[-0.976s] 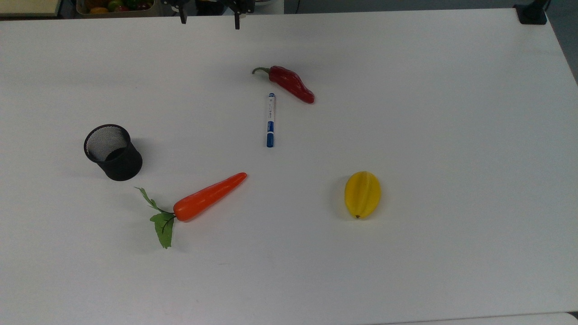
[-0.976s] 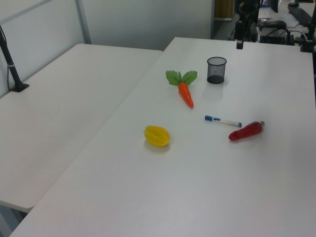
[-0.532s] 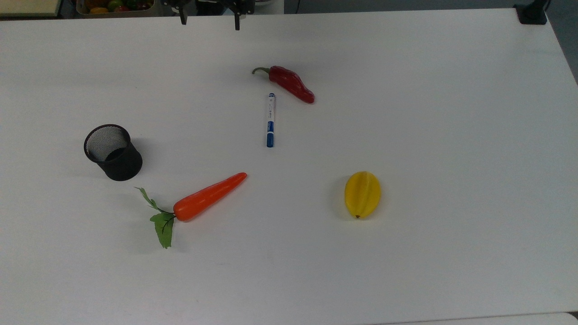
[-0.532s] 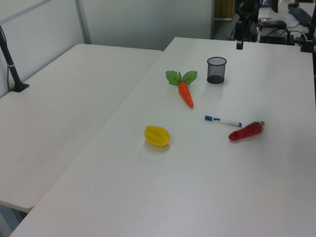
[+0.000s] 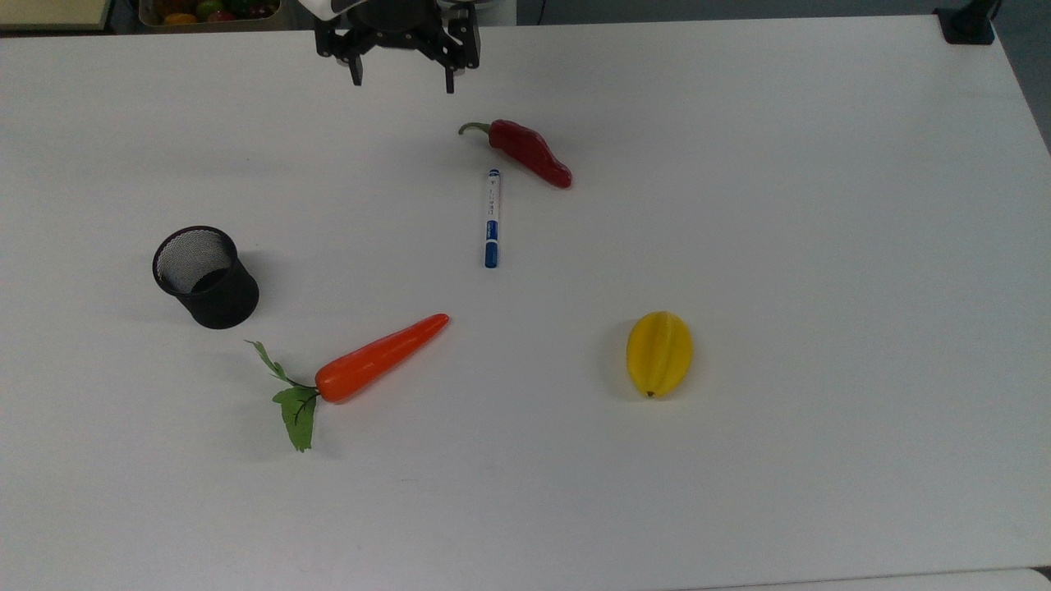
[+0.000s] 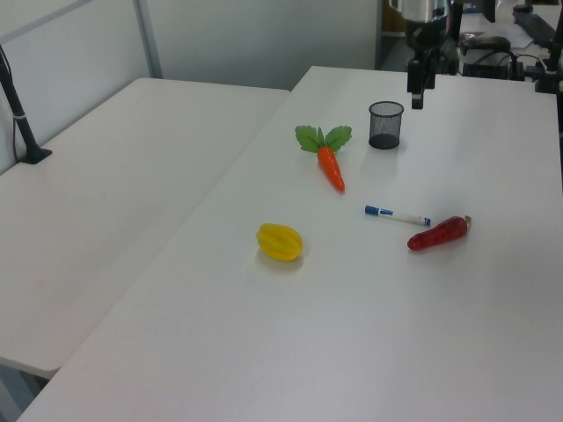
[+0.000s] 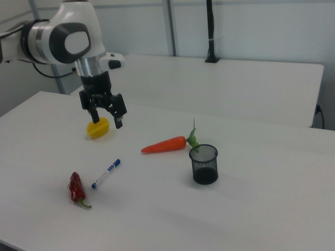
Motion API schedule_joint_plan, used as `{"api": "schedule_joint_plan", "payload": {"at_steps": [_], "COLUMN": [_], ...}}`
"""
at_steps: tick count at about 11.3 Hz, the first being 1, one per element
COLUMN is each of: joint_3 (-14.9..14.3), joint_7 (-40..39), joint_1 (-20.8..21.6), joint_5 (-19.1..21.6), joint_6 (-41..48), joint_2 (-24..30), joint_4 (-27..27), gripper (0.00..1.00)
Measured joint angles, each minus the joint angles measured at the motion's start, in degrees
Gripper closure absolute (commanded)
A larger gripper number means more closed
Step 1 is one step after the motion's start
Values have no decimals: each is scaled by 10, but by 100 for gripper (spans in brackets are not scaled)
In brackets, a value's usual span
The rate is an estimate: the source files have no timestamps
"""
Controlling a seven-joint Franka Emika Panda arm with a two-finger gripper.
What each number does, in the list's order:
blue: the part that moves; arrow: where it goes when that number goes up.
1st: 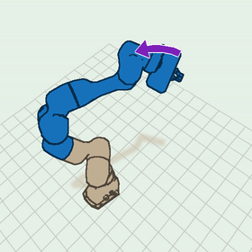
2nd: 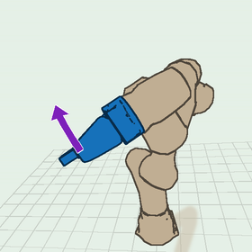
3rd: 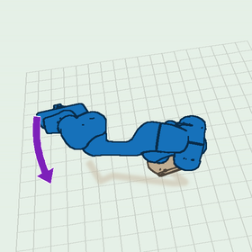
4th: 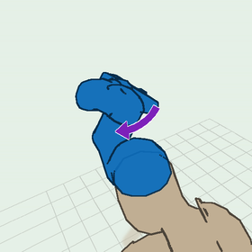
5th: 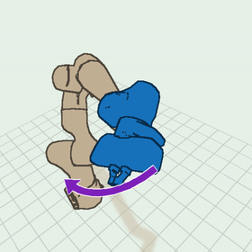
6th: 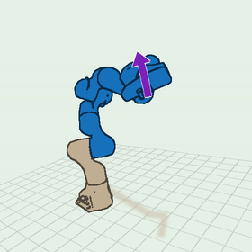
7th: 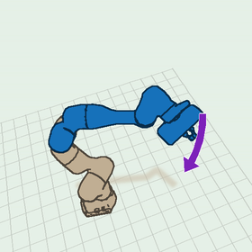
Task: Place marker
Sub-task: 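Lower the gripper over the marker's middle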
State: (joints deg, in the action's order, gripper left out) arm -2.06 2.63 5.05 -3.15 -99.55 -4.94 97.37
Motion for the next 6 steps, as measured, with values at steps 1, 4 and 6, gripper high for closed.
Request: {"api": "schedule_joint_plan", "payload": {"at_steps": [1,4,6], "joint_3": [1,4,5], "joint_7": [15,48,54], "joint_1": [3,20,27], "joint_5": [0,0,0], "joint_6": [-27,-75,-125], "joint_2": [-12,-58,-80], "joint_4": [10,24,41], "gripper": [0,0,0]}}
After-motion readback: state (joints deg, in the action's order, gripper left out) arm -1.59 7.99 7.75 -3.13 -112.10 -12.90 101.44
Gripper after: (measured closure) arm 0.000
